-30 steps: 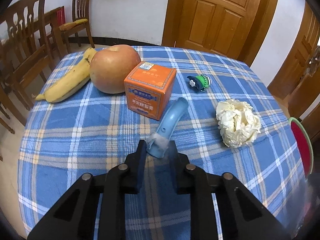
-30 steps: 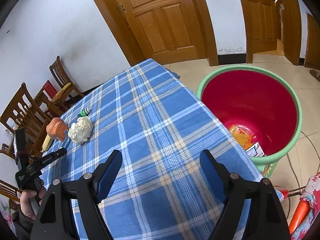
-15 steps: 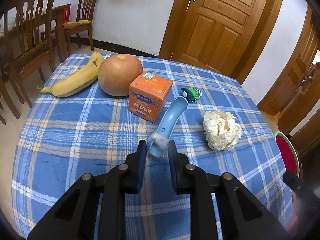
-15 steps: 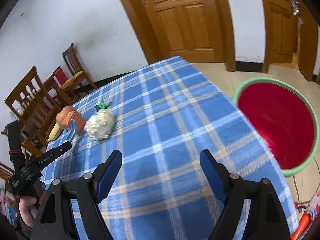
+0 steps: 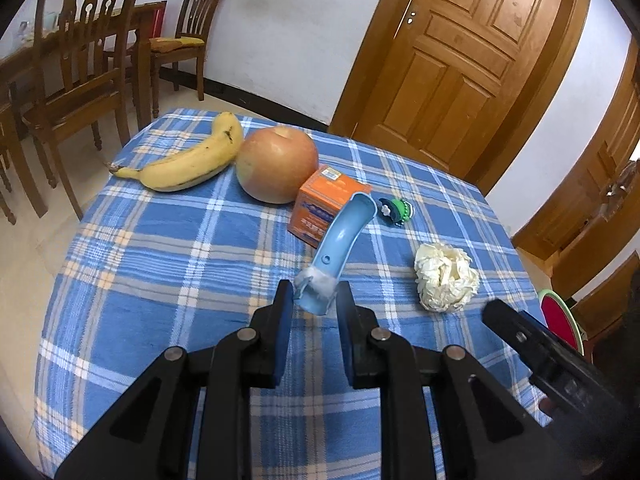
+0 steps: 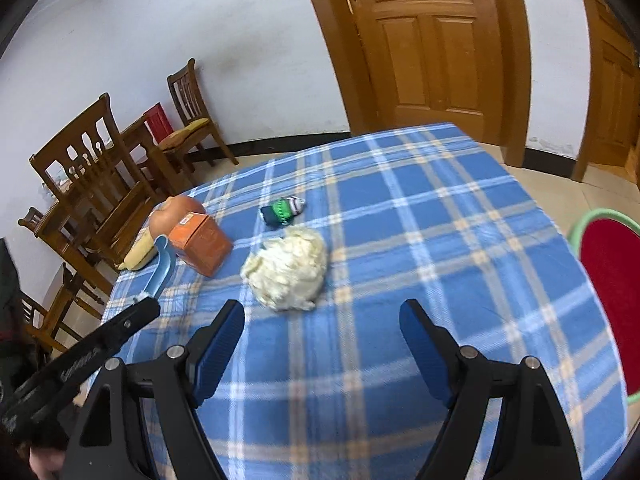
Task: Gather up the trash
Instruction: 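Grasp the crumpled white tissue with the right tool while the left tool holds the scoop, then carry the tissue and blue scoop over the red bucket with both tools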
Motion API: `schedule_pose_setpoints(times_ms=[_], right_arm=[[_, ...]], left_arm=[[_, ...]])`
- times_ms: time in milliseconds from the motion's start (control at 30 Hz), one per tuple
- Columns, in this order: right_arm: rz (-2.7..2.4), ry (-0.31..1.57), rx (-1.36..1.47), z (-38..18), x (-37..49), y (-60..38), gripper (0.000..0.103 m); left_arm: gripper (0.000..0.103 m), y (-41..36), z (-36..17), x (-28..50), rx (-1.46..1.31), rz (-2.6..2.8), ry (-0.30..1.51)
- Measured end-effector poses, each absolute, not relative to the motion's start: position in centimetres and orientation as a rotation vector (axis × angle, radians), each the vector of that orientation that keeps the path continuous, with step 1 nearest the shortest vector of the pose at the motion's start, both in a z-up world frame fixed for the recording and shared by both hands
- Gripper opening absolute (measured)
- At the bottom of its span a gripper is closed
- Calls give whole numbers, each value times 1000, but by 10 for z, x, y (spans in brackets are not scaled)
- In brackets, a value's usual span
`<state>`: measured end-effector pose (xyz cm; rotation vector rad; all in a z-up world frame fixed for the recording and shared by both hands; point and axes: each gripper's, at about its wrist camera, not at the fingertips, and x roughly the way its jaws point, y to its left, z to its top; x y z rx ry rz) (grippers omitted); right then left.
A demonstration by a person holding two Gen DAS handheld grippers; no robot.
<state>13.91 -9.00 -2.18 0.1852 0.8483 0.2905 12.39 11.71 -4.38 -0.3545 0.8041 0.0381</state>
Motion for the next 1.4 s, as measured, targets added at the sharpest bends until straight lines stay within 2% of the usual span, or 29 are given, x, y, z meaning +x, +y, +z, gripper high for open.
schedule_pose_setpoints(times_ms=[300, 467, 567, 667, 1400], right_arm=[[326, 857, 176, -31, 162, -71, 82], [341, 889, 172, -38, 171, -65, 66], [363, 913, 180, -44, 174, -64, 48], [370, 904, 175, -43, 172, -65, 43], [371, 871, 289, -21, 120, -114, 40]], left_arm=[[21, 118, -50, 128, -357, 34, 816], [21, 116, -51, 128, -354, 30, 821], [21, 115, -52, 129, -351, 28, 822], [21, 114, -50, 128, -350, 27, 820], [21, 81, -27, 108, -310, -37, 803]])
